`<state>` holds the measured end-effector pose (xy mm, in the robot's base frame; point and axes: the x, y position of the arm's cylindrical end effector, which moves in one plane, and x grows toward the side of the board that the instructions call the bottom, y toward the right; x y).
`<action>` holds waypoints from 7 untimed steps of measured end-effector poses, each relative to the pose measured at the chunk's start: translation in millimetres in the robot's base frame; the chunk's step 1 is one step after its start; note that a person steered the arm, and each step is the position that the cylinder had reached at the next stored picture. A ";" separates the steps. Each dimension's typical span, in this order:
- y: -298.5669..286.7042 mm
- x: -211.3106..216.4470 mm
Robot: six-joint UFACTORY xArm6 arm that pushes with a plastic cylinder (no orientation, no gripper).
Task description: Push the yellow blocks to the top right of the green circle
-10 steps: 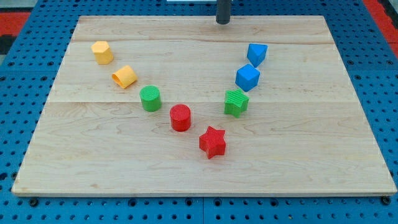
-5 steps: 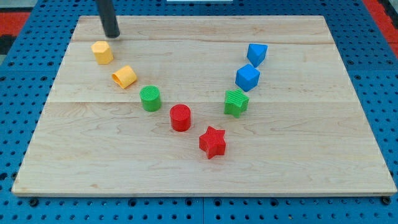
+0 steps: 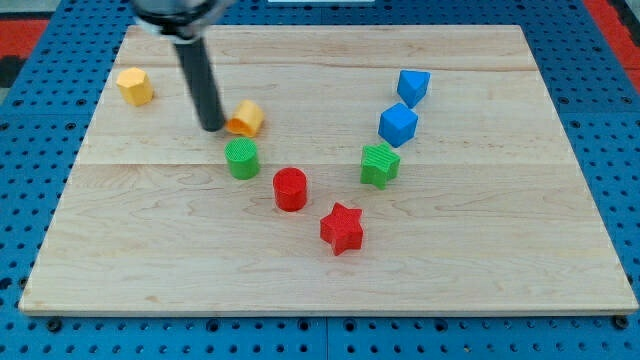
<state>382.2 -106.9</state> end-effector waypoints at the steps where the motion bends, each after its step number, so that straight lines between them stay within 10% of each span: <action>1: 22.5 0.0; 7: -175.9 -17.2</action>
<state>365.0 -282.8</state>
